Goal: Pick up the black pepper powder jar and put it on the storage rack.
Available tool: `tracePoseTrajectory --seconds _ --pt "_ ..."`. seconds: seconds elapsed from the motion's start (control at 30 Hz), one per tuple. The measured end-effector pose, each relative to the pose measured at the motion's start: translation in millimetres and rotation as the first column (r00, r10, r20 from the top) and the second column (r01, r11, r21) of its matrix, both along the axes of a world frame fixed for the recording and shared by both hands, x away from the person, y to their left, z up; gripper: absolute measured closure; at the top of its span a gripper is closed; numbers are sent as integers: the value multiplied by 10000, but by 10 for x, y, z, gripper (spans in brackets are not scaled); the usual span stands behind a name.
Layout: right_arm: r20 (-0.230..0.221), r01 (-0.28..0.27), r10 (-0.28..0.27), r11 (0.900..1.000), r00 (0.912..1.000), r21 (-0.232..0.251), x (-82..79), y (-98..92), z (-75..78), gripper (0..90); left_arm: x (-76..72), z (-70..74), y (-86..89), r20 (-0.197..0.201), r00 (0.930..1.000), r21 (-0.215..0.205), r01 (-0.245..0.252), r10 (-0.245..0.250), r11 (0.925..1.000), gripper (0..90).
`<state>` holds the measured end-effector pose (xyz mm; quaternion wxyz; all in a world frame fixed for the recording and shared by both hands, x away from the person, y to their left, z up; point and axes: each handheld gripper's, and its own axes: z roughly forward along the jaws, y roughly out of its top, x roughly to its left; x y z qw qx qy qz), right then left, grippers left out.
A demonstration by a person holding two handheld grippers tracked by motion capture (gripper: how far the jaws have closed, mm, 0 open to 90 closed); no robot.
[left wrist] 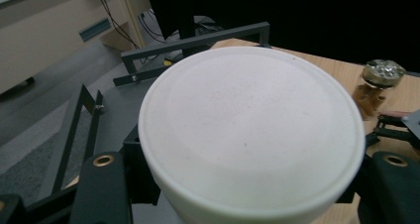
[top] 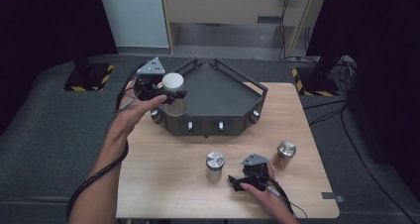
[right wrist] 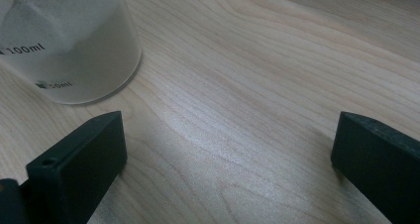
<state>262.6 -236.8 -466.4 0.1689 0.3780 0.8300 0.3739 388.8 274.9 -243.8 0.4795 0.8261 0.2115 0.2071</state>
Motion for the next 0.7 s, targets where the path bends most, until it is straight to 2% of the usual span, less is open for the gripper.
tracePoseTrajectory --seconds 0.2,0.37,0.5,0.7 --pt "30 -15 15 10000 10000 -16 0 -1 -2 7 138 18 -32 -39 10000 50 -6 7 10000 327" --pt "29 -15 15 10000 10000 -15 0 -1 -2 7 243 -31 -19 -87 10000 -246 -37 35 9997 327" --pt "24 -13 13 10000 10000 -14 0 -1 -2 7 325 -16 -52 -94 9999 22 -60 60 10000 327" --pt "15 -7 7 10000 10000 -8 0 0 0 7 417 -57 -55 -117 9999 -72 14 -15 10000 327"
